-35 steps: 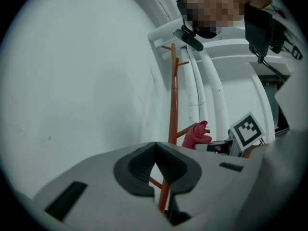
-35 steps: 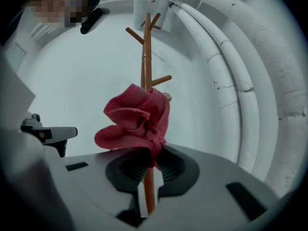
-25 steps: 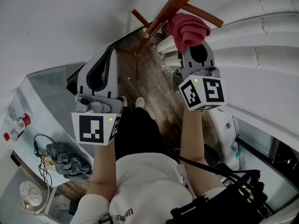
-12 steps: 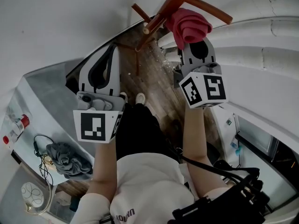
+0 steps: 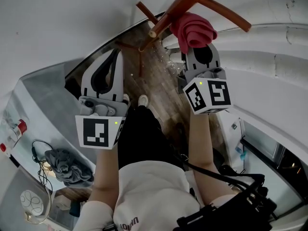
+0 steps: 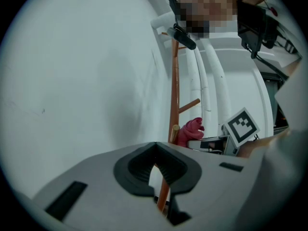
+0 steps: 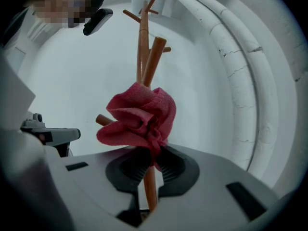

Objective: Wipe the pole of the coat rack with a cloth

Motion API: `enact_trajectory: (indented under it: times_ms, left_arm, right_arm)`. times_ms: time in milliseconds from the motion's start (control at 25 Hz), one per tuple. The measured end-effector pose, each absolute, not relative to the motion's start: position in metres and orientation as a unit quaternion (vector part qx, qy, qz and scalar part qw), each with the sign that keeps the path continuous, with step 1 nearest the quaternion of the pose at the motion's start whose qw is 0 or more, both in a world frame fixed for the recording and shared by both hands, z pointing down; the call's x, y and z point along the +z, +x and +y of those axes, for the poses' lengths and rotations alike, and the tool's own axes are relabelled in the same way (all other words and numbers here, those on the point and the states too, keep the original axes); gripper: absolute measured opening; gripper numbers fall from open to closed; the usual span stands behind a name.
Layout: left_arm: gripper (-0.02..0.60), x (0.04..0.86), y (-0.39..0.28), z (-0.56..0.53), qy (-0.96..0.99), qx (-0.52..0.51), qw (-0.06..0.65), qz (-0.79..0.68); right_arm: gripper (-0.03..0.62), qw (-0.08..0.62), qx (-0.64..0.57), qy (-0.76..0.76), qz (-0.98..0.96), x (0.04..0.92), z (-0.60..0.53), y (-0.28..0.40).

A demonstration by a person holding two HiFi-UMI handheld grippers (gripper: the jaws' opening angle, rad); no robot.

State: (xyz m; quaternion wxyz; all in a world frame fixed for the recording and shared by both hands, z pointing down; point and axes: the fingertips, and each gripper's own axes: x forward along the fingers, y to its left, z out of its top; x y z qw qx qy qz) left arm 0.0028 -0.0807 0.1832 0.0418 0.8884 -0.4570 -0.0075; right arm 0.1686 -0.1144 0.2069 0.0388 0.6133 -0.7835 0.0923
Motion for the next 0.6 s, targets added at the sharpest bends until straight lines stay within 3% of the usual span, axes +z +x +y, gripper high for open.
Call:
enact_trajectory:
  times_ms: [600]
  left_arm:
    - [0.012, 0.223, -0.004, -0.08, 0.882, 0.007, 0.063, -0.467]
  right_arm:
    - [0.048, 0.089, 0.065, 0.615, -0.781, 0.243, -0.11, 0.158]
